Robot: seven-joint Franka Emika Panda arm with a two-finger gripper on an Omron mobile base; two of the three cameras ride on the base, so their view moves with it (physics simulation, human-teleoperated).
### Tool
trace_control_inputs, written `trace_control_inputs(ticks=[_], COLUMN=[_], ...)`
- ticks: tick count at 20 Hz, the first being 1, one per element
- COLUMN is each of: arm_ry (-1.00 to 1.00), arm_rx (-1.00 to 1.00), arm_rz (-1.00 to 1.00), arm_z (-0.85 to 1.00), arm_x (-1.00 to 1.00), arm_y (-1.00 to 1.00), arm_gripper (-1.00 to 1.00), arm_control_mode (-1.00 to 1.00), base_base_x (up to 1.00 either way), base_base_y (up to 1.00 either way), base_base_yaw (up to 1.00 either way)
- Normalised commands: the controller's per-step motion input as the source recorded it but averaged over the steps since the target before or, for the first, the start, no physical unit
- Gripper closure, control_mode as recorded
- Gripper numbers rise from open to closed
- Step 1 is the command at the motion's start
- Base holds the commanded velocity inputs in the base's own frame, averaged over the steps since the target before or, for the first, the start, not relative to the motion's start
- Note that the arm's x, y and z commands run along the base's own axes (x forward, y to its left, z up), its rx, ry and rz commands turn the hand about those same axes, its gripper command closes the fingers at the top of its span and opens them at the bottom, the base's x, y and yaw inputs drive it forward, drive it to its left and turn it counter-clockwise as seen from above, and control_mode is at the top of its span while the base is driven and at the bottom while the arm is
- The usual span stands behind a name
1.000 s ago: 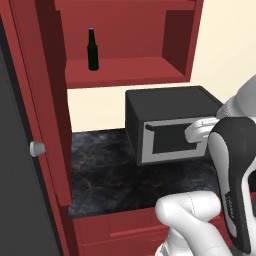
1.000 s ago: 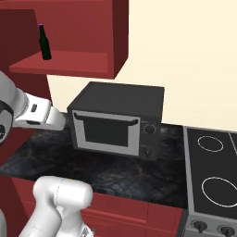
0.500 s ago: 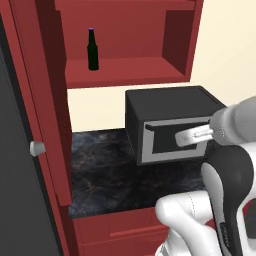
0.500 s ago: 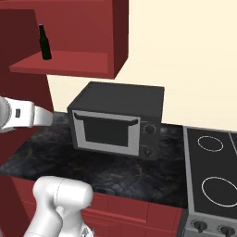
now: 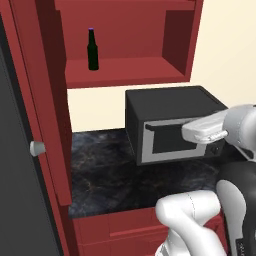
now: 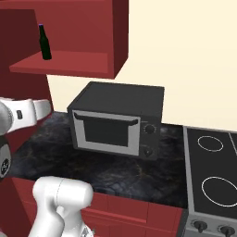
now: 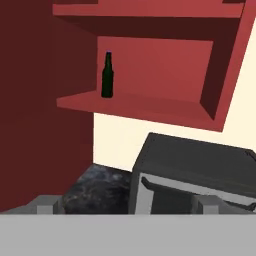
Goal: Get the candle and the beer from the cabinet and move them to the dining counter.
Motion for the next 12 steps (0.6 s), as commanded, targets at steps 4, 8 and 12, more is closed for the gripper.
trace_control_inputs(ticks=[4,8,12], arm_ry=[-0.15,-0.11,-0.04], arm_rx=[0.00,0.00,0.00], arm_rz=[0.15,0.11,0.02], arm_z=[0.40,0.27,0.20], arm_x=[0.00,0.11,0.35], arm_y=[0.21,0.16,0.06], arm_gripper=[-1.00,-1.00,-1.00], arm_control_mode=[-1.00,-1.00,-1.00], base_base_x=[0.00,0.00,0.00], base_base_y=[0.00,0.00,0.00], base_base_yaw=[0.00,0.00,0.00])
